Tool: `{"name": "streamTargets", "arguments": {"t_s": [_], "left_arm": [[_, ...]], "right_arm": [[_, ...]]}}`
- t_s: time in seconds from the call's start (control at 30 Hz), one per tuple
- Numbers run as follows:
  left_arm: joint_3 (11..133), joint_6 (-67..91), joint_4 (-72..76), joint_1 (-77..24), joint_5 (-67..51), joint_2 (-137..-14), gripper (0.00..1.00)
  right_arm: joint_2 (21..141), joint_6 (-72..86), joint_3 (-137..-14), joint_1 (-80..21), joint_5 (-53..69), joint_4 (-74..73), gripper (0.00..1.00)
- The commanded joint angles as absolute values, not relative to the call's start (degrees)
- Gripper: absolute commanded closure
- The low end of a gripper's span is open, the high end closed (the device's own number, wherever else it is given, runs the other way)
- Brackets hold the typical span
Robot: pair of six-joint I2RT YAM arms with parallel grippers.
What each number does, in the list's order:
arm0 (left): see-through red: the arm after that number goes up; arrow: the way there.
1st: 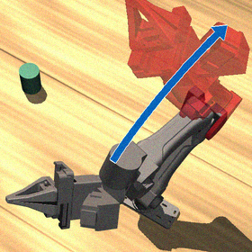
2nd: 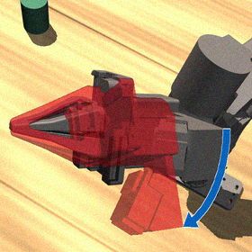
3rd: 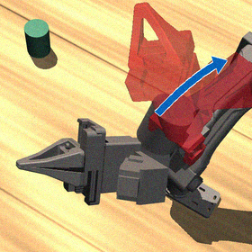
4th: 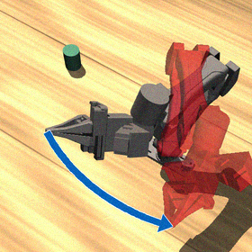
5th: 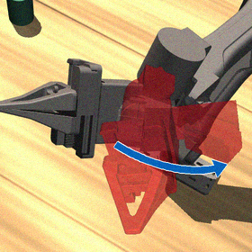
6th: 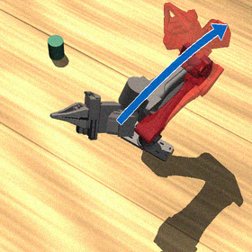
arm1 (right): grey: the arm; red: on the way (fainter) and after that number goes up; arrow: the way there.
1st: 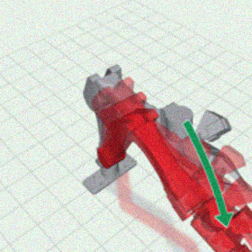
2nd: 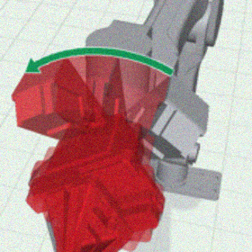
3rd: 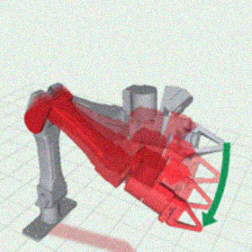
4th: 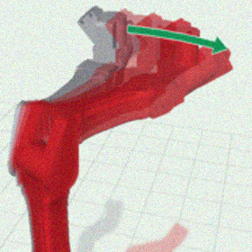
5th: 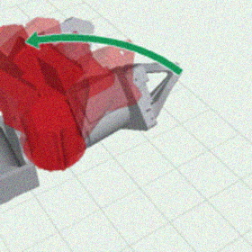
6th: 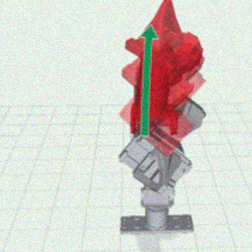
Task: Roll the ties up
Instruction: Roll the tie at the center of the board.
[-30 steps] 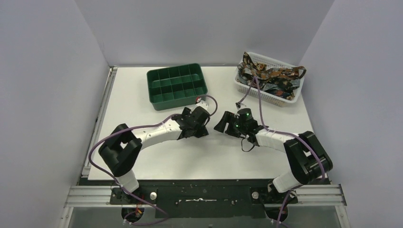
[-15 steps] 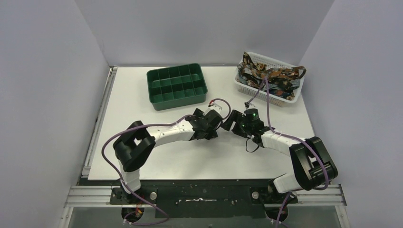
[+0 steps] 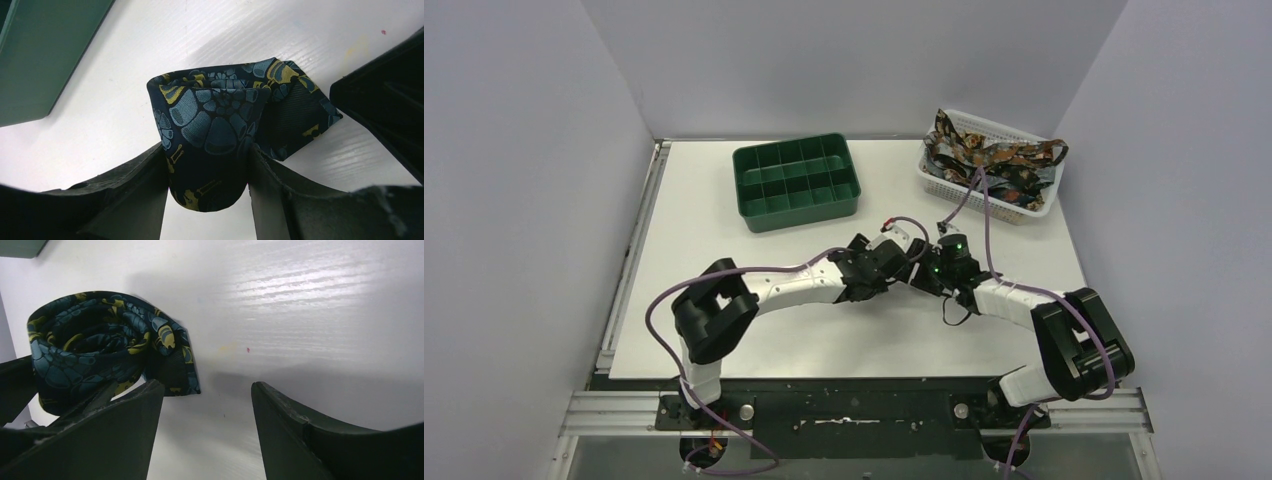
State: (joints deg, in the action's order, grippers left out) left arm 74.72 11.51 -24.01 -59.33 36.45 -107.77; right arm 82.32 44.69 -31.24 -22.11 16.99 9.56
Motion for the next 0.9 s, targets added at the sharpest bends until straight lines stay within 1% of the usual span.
{"name": "streamTargets", "arguments": {"t_s": [0.0, 0.1, 0.13, 0.3, 0.4, 0.67, 0.87], "left_arm": [[75.92, 8.90, -23.51, -60.39, 38.15, -108.25, 0.47], [76.62, 8.36, -23.17, -61.64, 39.80, -109.07, 0.46], [76.93, 7.98, -23.23, -62.26, 41.36, -109.64, 0.45], [80.39, 4.46, -25.35, -66.97, 48.35, -114.65, 0.44], [81.60, 4.41, -25.54, -68.96, 49.19, -117.08, 0.43], [82.61, 5.74, -23.86, -69.87, 45.97, -116.92, 0.31], [84.84, 7.05, -24.63, -69.79, 45.08, -113.64, 0.20]], "right_arm": [[80.66, 45.78, -30.09, -21.04, 15.18, 10.45, 0.34], [79.68, 46.18, -29.53, -20.04, 14.69, 9.69, 0.34], [79.13, 46.33, -29.19, -19.65, 14.68, 9.67, 0.34], [76.06, 47.07, -27.19, -16.63, 14.39, 9.34, 0.33], [74.25, 47.00, -26.30, -14.99, 15.12, 9.29, 0.33], [71.43, 45.33, -25.87, -11.46, 16.81, 6.92, 0.32], [70.40, 42.67, -27.09, -9.88, 19.72, 5.54, 0.30]]}}
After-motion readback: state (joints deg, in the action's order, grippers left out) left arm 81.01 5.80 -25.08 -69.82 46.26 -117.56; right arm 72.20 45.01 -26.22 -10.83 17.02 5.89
